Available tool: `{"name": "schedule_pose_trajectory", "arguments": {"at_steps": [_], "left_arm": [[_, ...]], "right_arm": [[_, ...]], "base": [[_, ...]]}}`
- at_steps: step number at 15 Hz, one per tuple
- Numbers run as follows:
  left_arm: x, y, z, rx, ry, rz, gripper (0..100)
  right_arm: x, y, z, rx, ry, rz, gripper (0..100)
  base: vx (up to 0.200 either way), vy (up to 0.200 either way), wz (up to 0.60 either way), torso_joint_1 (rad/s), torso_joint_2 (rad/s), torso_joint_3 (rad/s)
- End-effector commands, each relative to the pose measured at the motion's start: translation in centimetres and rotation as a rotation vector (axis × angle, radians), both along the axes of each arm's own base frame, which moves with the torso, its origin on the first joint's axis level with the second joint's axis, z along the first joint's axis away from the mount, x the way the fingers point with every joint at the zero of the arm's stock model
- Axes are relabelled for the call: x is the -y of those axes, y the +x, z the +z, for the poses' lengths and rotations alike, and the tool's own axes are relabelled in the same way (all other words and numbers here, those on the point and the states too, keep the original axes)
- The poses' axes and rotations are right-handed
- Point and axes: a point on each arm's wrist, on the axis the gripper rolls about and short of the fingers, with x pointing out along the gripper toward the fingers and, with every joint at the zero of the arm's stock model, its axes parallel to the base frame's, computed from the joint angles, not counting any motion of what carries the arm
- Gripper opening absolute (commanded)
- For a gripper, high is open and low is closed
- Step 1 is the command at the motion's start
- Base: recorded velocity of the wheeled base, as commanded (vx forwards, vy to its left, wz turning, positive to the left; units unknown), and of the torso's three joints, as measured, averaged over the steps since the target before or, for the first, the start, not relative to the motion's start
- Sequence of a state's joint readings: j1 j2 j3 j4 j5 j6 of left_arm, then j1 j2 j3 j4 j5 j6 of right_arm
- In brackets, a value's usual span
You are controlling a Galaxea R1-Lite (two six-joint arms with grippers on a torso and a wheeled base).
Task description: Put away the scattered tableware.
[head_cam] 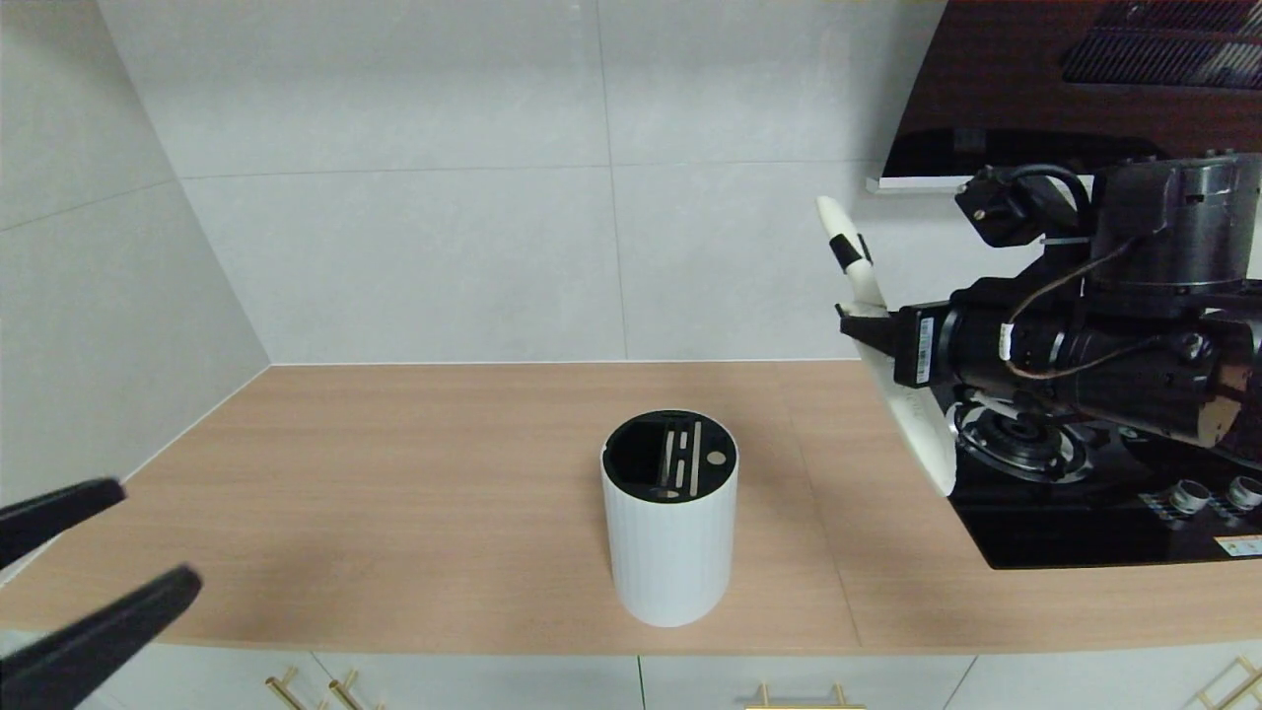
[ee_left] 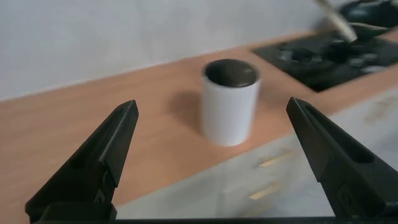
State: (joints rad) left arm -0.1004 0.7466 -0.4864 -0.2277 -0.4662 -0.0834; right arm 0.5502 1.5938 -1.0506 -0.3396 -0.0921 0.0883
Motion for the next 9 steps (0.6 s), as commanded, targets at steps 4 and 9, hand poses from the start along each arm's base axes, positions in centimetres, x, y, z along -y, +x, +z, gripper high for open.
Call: {"name": "schedule_pose_trajectory", "arguments": {"at_steps": [4, 9], "left_arm": [[7.3, 10.5, 0.1, -0.340, -0.390, -0.344, 100], [10.4, 14.5, -0.4, -0.339, -0.393, -0.394, 100]], "right_arm": [[-4.7, -4.8, -1.1, -0.021, -0.036, 0.165, 0], [-6.9, -6.6, -2.6, -0.048, -0.071, 0.233, 0]], "base": [[0.000, 0.000, 0.00, 0.000, 0.00, 0.000], [0.000, 0.000, 0.00, 0.000, 0.00, 0.000]]}}
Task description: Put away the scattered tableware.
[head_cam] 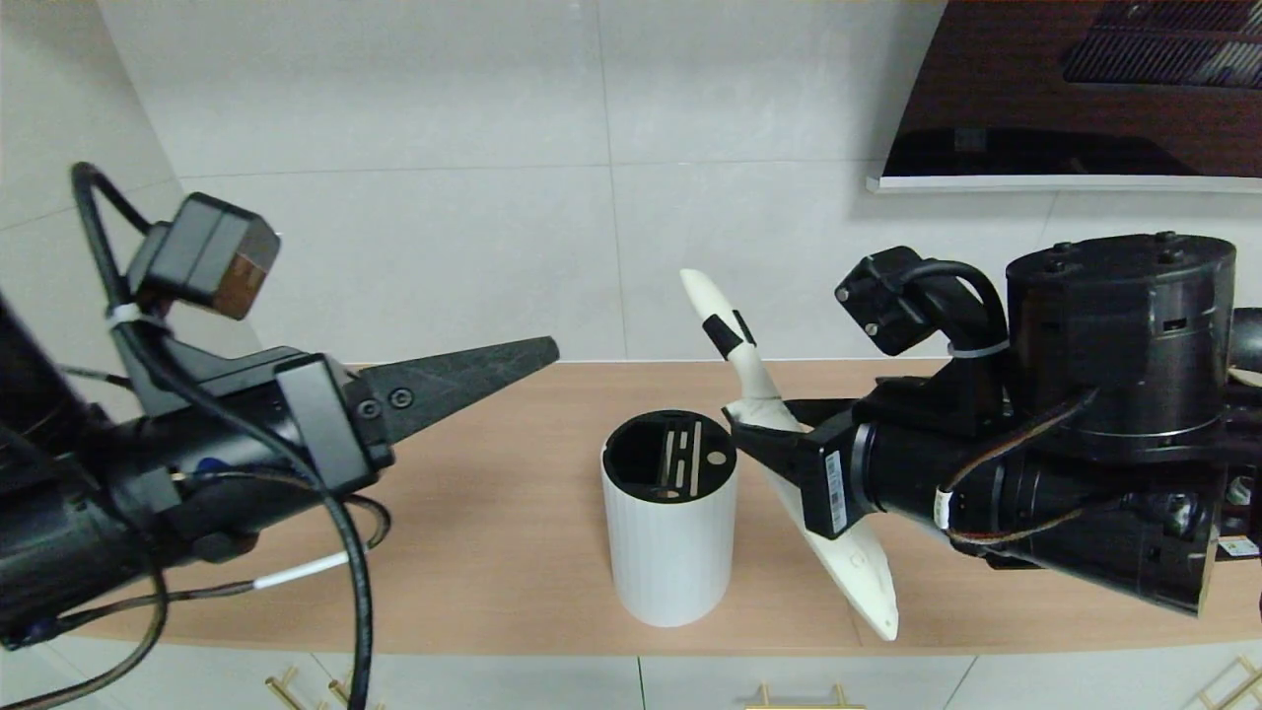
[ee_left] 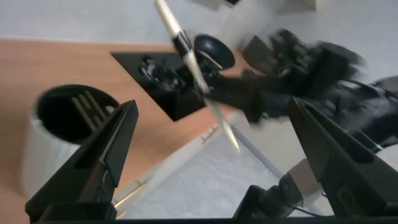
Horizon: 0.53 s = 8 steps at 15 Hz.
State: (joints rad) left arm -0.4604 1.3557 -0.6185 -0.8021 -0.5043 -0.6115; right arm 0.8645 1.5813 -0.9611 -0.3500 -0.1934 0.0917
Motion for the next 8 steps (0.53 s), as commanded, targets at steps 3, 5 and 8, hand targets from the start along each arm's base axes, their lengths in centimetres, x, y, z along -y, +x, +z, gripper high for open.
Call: {"name": "schedule_pose_trajectory", "arguments": {"at_steps": [3, 5, 8], "left_arm": [[3.0, 4.8, -3.8, -0.136, 0.069, -0.017, 100], [3.6, 5.9, -4.9, -0.139, 0.075, -0.019, 100], [4.6, 6.6, -5.7, -0.107, 0.058, 0.023, 100]], "right_arm": [[-2.6, -1.2, -1.8, -0.036, -0.001, 0.075, 0], [-3.3, -1.1, -2.4, -0.041, 0.006, 0.077, 0], [-3.8, -1.3, -2.8, -0.047, -0.001, 0.081, 0]], "base": [[0.000, 0.000, 0.00, 0.000, 0.00, 0.000], [0.000, 0.000, 0.00, 0.000, 0.00, 0.000], [0.000, 0.000, 0.00, 0.000, 0.00, 0.000]]}}
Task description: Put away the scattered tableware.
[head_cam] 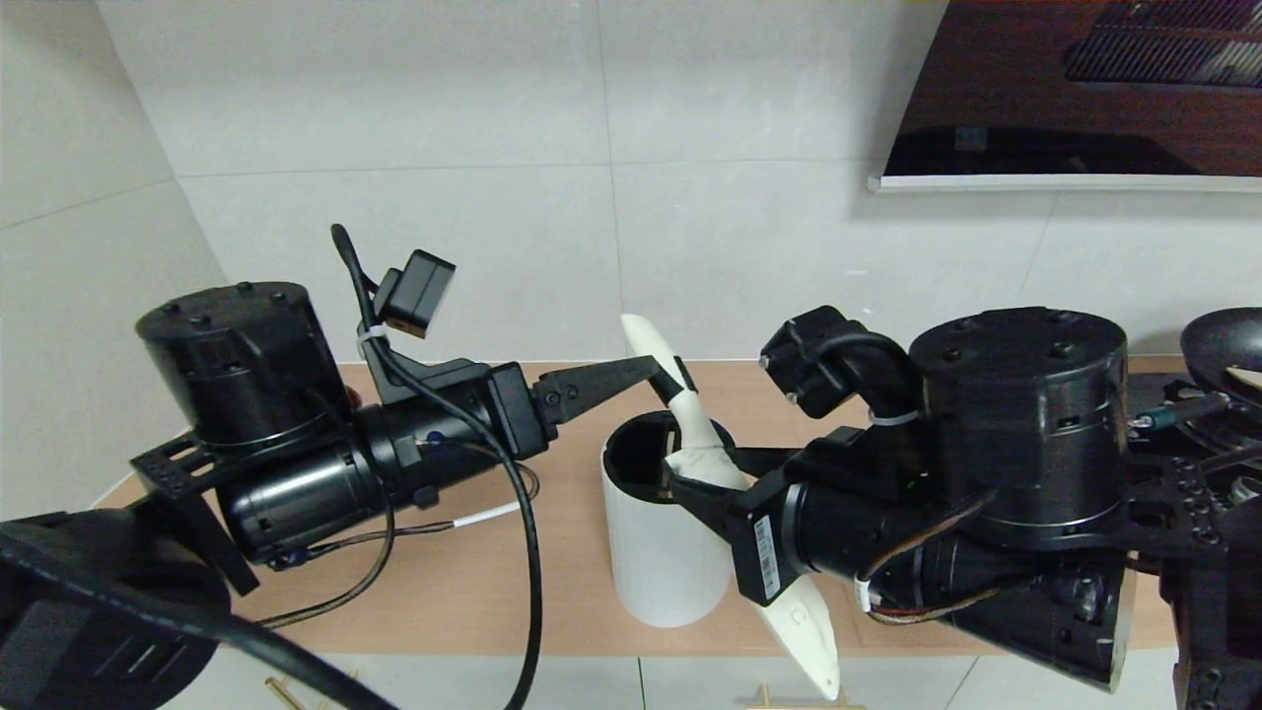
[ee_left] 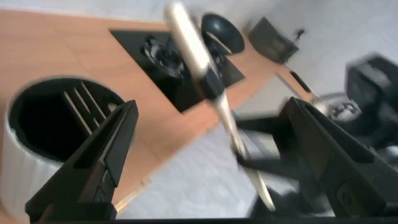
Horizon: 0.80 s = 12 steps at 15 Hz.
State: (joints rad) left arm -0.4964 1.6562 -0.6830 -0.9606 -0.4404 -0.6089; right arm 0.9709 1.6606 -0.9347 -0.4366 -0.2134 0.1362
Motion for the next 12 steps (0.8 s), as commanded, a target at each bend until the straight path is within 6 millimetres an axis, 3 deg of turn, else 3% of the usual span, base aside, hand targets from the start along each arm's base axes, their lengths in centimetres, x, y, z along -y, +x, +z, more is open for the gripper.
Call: {"name": "schedule_pose_trajectory", "arguments": {"at_steps": [1, 12], "left_arm": [[1.3, 0.4, -1.4, -0.036, 0.021, -0.013, 100], [2.5, 1.2, -2.3, -0.010, -0.002, -0.011, 100]], "right_arm": [[-0.7, 0.0, -0.8, -0.013, -0.020, 0.010, 0], [-1.5, -0.3, -1.1, -0.008, 0.005, 0.017, 0]], "base": [[0.000, 0.000, 0.00, 0.000, 0.00, 0.000], [0.000, 0.000, 0.00, 0.000, 0.00, 0.000]]}}
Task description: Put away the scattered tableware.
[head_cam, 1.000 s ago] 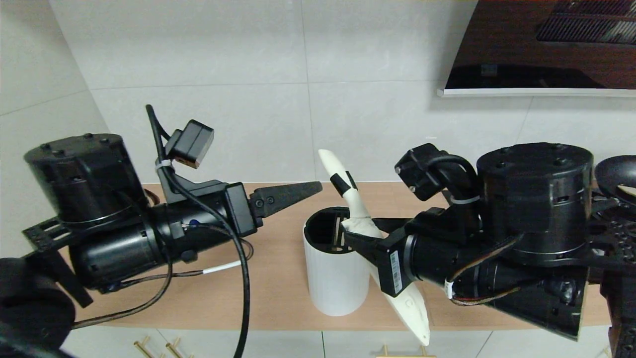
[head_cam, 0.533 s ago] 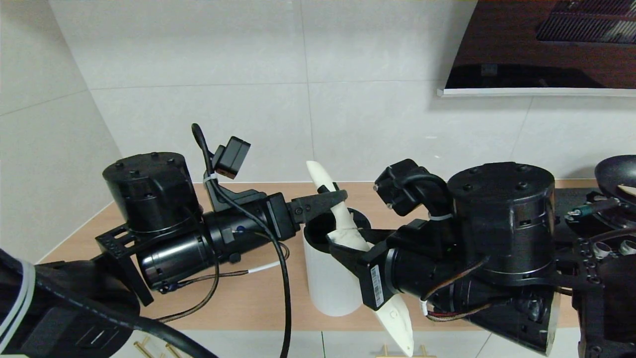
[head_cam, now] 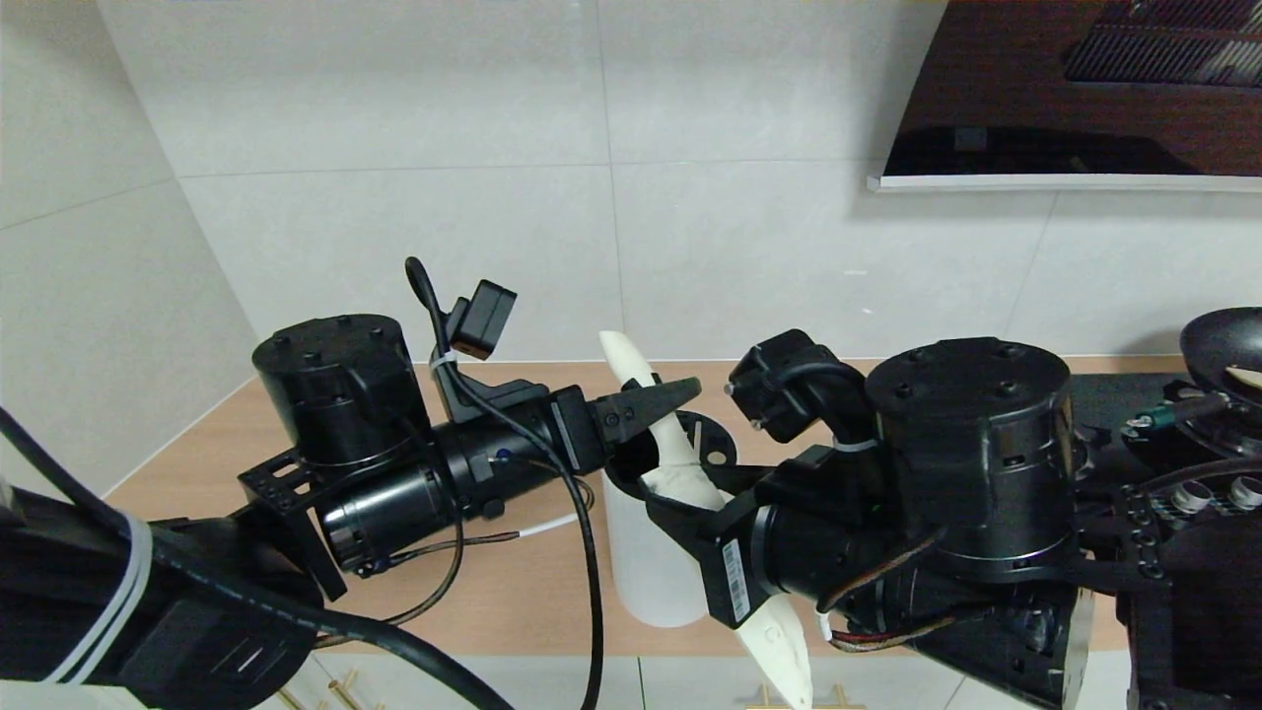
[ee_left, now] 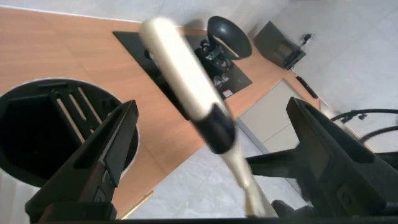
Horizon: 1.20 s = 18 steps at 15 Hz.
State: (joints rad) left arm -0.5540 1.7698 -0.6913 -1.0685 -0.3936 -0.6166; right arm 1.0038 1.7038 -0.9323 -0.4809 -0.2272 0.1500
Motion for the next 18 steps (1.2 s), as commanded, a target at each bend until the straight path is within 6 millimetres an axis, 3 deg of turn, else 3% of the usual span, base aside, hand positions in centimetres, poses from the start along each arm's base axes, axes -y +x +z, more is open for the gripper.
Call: {"name": "schedule_pose_trajectory", "arguments": {"at_steps": [1, 13, 14, 18], "left_arm": [[0.07, 0.04, -0.06, 0.001, 0.000, 0.000, 100], [0.60, -0.18, -0.22, 0.002, -0.001, -0.017, 100], [0.58, -0.13, -0.27, 0.001, 0.000, -0.016, 0], [0.68, 0.02, -0.61, -0.008, 0.005, -0.016, 0]], "right_arm": [[-0.13, 0.05, -0.19, -0.003, -0.004, 0.001, 0], [-0.24, 0.06, -0.32, -0.005, -0.006, 0.001, 0], [-0.21, 0.05, -0.27, -0.006, -0.004, 0.000, 0], [-0.23, 0.01, -0.27, -0.003, -0.006, -0.004, 0]], "base": [[0.000, 0.000, 0.00, 0.000, 0.00, 0.000], [0.000, 0.000, 0.00, 0.000, 0.00, 0.000], [0.000, 0.000, 0.00, 0.000, 0.00, 0.000], [0.000, 0.000, 0.00, 0.000, 0.00, 0.000]]}}
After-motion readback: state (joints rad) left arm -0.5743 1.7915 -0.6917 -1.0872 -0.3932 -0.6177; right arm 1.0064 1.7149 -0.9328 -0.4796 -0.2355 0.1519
